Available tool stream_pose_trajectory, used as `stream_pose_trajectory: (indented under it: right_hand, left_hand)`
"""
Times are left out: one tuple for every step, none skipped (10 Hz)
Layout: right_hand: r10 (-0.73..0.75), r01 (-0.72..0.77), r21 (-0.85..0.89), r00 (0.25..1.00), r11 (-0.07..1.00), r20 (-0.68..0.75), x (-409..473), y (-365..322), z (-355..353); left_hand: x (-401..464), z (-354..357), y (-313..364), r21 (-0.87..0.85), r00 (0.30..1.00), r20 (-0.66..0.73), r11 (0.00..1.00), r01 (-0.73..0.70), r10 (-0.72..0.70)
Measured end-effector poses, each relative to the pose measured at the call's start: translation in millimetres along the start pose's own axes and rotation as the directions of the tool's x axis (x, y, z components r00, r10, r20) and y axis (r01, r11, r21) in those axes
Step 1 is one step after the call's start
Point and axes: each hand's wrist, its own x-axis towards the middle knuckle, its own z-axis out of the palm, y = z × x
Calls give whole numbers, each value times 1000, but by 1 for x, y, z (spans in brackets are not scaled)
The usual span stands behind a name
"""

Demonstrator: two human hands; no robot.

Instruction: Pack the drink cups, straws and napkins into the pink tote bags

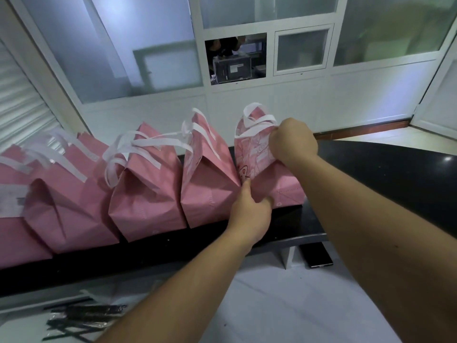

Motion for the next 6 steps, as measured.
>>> stream_pose_trajectory:
  right_hand:
    - [-7,7,13,999,1000,36,-1,0,-6]
    - [-45,46,-24,997,999,56,-11,0,-13]
    - [-73,74,-20,997,997,40,-31,-1,-20]
    - [-97,97,14,995,995,-20,-63,-3,-29]
    - [-108,111,53,992,992,-58,-105,-8,-34]
    - [-131,135,81,990,988,-50,-146,-17,-30]
  left_hand:
    - [-2,-1,0,-4,1000,-12,1000,-23,23]
    - [-8,-5,0,-14,1000,-20,1000,-24,24]
    - [-19,-14,-1,-12,998,-31,998,-55,55]
    - [-34,-27,-4,31,996,-46,997,-75,76]
    - [-55,-48,-13,39,995,-62,996,-78,81]
    - [-76,-71,-24,16,991,-95,995,-97,99]
